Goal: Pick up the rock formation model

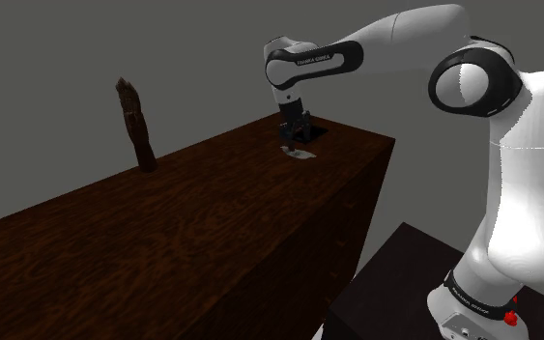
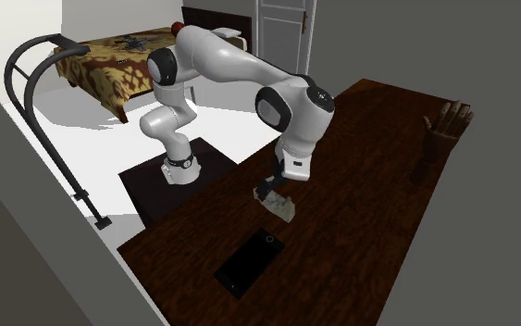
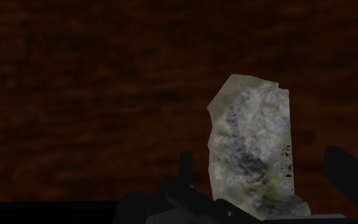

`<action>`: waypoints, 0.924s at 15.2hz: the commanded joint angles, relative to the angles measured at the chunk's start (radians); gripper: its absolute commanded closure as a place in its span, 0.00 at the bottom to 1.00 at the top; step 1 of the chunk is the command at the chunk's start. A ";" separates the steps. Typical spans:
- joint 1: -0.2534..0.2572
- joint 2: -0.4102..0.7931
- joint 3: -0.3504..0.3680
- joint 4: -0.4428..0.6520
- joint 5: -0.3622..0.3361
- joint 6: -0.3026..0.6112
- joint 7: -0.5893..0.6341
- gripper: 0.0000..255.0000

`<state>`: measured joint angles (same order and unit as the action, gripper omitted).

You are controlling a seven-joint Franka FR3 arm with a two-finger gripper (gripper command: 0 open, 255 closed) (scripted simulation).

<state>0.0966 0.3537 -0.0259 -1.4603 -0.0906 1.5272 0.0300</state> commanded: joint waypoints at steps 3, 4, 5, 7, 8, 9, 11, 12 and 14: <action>0.000 0.016 0.001 -0.032 0.000 0.046 0.003 0.00; 0.000 0.017 0.001 -0.044 0.000 0.059 0.004 0.00; 0.000 0.020 0.001 -0.054 0.000 0.071 0.005 0.00; 0.000 0.021 0.001 -0.060 0.000 0.078 0.006 0.00; 0.000 0.021 0.001 -0.061 0.000 0.079 0.006 1.00; 0.000 0.020 0.001 -0.063 0.000 0.081 0.006 1.00; 0.000 0.018 0.001 -0.067 0.000 0.082 0.006 1.00; 0.000 0.016 0.001 -0.069 0.000 0.083 0.006 1.00; 0.000 0.013 0.001 -0.074 -0.001 0.085 0.006 1.00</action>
<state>0.0965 0.3657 -0.0250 -1.5317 -0.0910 1.6132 0.0364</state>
